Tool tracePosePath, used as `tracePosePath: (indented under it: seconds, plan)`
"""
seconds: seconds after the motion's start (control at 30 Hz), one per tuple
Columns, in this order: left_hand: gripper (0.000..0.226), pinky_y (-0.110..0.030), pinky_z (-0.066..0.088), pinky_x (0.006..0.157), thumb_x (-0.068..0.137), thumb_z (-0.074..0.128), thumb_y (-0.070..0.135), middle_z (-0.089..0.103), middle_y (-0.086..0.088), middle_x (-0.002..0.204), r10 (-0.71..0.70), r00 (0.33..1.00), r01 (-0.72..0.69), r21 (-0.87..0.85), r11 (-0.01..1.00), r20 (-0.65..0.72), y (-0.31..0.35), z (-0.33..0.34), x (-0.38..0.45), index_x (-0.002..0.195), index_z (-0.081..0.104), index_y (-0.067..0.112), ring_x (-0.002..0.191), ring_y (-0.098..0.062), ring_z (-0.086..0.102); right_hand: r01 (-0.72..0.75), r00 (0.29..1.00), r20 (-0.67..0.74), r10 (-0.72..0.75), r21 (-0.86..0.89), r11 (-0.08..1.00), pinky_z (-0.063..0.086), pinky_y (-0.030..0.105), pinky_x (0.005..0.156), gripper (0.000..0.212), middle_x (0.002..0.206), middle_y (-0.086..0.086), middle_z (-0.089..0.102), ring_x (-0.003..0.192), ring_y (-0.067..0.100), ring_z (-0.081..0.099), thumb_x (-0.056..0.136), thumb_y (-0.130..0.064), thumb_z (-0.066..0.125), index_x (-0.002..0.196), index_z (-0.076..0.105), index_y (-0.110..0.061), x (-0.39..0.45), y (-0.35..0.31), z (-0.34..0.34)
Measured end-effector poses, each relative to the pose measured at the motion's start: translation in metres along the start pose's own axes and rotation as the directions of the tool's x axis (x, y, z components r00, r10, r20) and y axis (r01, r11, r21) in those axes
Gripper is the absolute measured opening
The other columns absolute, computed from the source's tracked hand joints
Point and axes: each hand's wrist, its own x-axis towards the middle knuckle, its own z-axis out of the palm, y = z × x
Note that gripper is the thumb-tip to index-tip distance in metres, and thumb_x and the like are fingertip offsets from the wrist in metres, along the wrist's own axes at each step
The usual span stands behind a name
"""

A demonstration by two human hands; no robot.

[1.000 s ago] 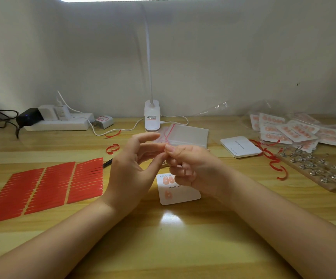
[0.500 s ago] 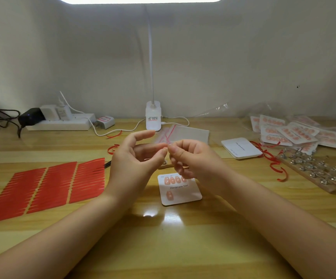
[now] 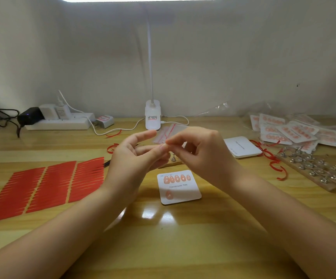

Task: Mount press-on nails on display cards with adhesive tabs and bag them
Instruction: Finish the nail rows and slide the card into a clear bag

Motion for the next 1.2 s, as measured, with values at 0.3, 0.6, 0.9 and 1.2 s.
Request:
tracePosePath:
  seconds: [0.3,0.6,0.9,1.2]
  plan:
    - [0.057,-0.025,0.058,0.064,0.057,0.081,0.018,0.075,-0.015,0.086,-0.122,0.992,0.119,-0.074,0.990,-0.033,0.000,0.004,-0.001,0.109,0.061,0.010,0.077,-0.023,0.074,0.133,0.991,0.020,-0.132,-0.258,0.957,0.050,0.041,0.052,0.014,0.072,0.011,0.065,0.059,0.026,0.058,0.088,-0.009,0.063,0.081,0.069,0.001,-0.004,-0.004,0.004]
    - [0.066,-0.026,0.058,0.063,0.048,0.085,0.021,0.075,-0.016,0.086,-0.204,0.979,0.202,-0.101,0.974,-0.012,0.002,0.002,0.001,0.109,0.062,0.007,0.077,-0.024,0.074,0.168,0.983,0.104,-0.154,-0.149,0.974,0.049,0.038,0.059,0.008,0.070,0.011,0.066,0.062,0.022,0.059,0.086,-0.001,0.065,0.083,0.071,0.003,0.000,0.002,-0.002]
    - [0.054,-0.026,0.058,0.062,0.057,0.079,0.011,0.074,-0.017,0.081,-0.213,0.977,0.213,-0.002,0.977,0.000,0.006,-0.001,0.004,0.108,0.062,0.007,0.075,-0.023,0.074,0.156,0.980,0.150,-0.127,-0.204,0.967,0.047,0.045,0.058,0.016,0.075,0.015,0.063,0.062,0.029,0.056,0.091,-0.006,0.060,0.082,0.068,0.005,-0.003,0.003,0.001]
    - [0.056,-0.024,0.057,0.061,0.056,0.080,0.015,0.075,-0.014,0.080,-0.232,0.972,0.228,-0.091,0.969,-0.036,0.003,0.003,0.001,0.108,0.063,0.004,0.072,-0.021,0.074,0.163,0.984,0.113,-0.137,-0.260,0.952,0.048,0.048,0.057,0.023,0.074,0.020,0.062,0.063,0.037,0.057,0.093,-0.008,0.053,0.082,0.065,0.008,-0.006,0.001,0.006]
